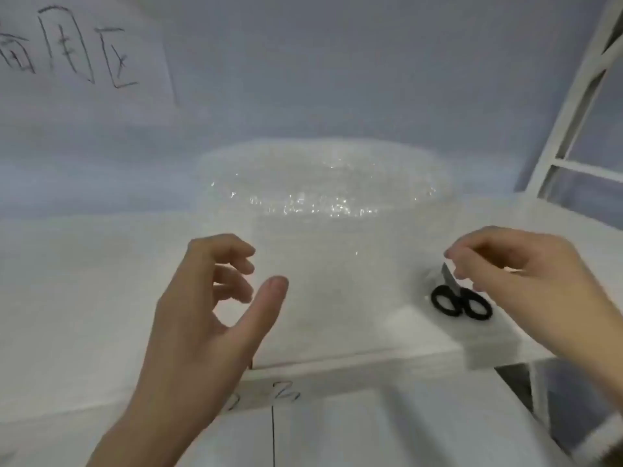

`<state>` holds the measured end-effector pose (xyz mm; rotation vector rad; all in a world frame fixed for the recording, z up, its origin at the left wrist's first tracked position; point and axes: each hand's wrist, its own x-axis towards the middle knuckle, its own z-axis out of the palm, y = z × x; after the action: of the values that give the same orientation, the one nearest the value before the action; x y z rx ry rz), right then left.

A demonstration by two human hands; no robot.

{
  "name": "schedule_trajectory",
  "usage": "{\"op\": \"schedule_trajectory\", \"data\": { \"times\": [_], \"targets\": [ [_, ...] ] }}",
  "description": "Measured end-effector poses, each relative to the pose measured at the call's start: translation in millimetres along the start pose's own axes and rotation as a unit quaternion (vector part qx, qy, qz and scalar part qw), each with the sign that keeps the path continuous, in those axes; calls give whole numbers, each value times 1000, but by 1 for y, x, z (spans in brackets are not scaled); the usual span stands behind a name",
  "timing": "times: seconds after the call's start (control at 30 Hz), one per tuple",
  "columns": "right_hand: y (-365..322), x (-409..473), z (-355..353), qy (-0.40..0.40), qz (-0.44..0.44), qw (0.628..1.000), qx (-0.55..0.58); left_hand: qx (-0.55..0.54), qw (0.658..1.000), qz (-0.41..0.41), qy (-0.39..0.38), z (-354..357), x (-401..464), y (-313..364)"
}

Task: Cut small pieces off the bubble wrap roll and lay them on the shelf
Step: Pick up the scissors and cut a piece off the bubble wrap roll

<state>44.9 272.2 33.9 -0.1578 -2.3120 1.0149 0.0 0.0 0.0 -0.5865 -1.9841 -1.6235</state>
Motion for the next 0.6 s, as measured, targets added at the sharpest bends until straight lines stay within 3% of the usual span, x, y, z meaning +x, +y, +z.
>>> {"op": "schedule_trajectory", "data": {
  "times": [0.13,0.2,0.33,0.4,0.6],
  "targets": [
    [47,-8,27,-26,29,966,-256,35,997,-53,-49,6,-13,-14],
    [56,-10,33,9,22,968,-249,43,995,-73,-57,11,-17,-17],
    [60,-3,19,51,8,970,-237,84,995,-60,-3,12,-18,-22],
    [62,-3,13,28,37,962,-271,117,991,-69,-12,11,-17,-25],
    [32,1,-4,-89,111,942,-303,74,984,-133,-91,0,-13,-23]
  ]
}}
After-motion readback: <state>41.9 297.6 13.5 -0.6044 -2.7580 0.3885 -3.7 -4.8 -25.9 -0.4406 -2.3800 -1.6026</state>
